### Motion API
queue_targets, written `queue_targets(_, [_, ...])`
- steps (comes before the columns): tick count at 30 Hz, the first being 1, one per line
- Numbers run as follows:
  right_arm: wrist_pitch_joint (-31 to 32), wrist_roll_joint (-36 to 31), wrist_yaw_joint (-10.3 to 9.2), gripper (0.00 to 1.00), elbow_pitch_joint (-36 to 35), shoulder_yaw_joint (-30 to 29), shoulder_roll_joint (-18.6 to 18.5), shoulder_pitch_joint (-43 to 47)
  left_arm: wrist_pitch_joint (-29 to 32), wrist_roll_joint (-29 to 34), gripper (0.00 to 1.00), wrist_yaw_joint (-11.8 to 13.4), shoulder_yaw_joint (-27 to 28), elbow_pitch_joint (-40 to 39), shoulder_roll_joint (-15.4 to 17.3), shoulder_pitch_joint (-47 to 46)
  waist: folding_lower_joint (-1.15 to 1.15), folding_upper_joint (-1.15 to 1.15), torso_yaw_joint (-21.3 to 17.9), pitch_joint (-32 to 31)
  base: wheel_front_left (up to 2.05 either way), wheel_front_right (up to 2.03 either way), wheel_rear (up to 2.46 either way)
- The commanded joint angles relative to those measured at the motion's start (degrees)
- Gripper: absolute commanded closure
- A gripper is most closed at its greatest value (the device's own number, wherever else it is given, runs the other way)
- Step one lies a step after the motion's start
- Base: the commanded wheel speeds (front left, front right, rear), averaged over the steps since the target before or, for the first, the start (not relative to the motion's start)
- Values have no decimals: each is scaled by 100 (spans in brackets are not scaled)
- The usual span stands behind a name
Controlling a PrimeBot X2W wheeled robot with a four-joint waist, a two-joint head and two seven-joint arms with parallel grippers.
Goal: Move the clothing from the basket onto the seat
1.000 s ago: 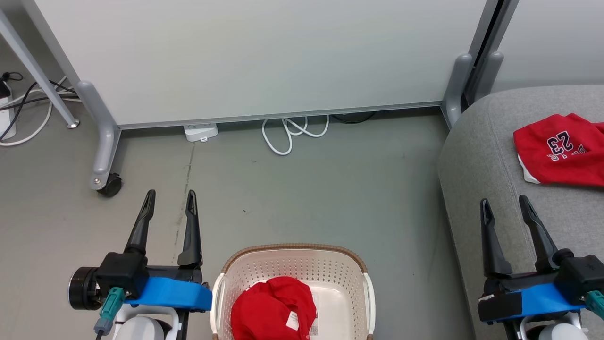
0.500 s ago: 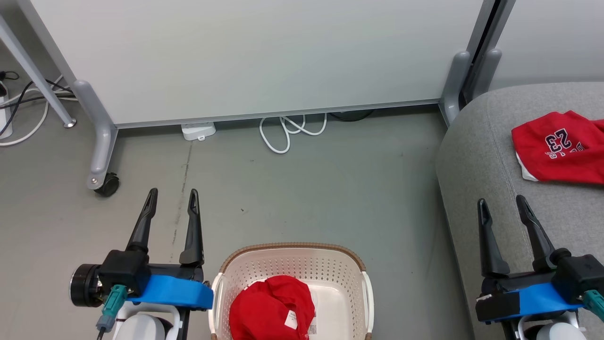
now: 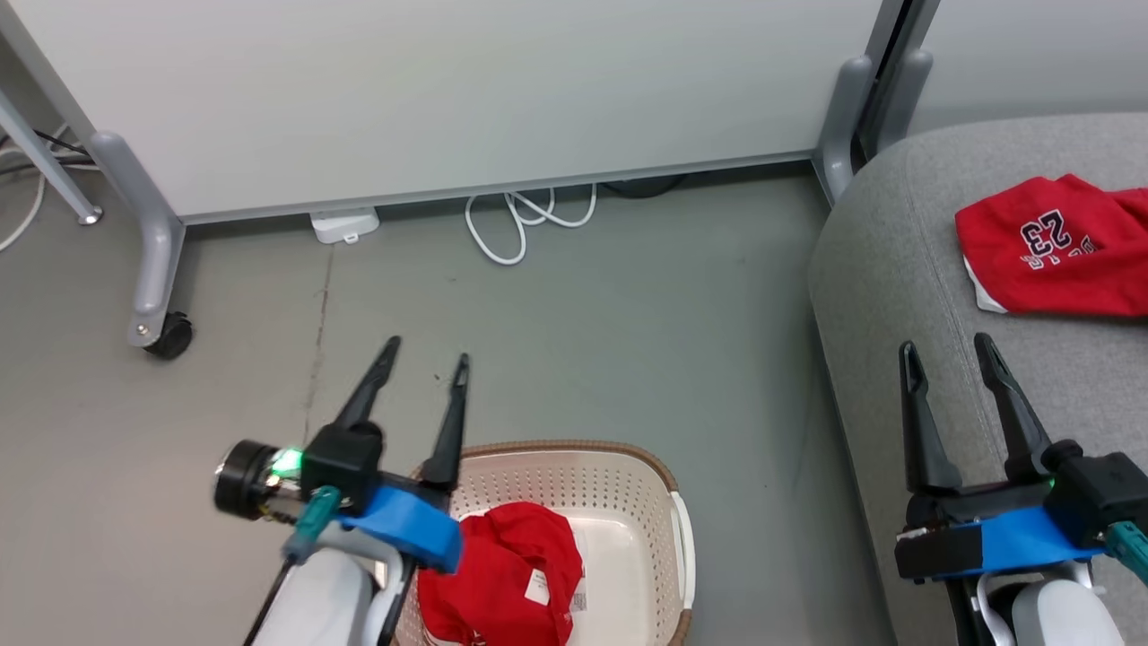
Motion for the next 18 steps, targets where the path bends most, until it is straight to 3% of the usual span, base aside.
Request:
queue_targets(1, [-6, -33, 3, 0, -39, 13, 11, -101, -15, -46, 0, -49, -195, 122, 75, -202, 0, 0, -63, 107, 0, 0, 0])
queue_targets(7, [-5, 30, 3, 0, -126, 61, 10, -337, -15, -354, 0, -28, -1283, 940, 412, -905, 0, 0, -218, 569, 0, 0, 0])
queue_targets(18, [-5, 78, 3, 0, -384, 153, 12, -1098, -15, -694, 0, -30, -3176, 2430, 705, -2227, 0, 0, -522, 1937, 0, 0, 0])
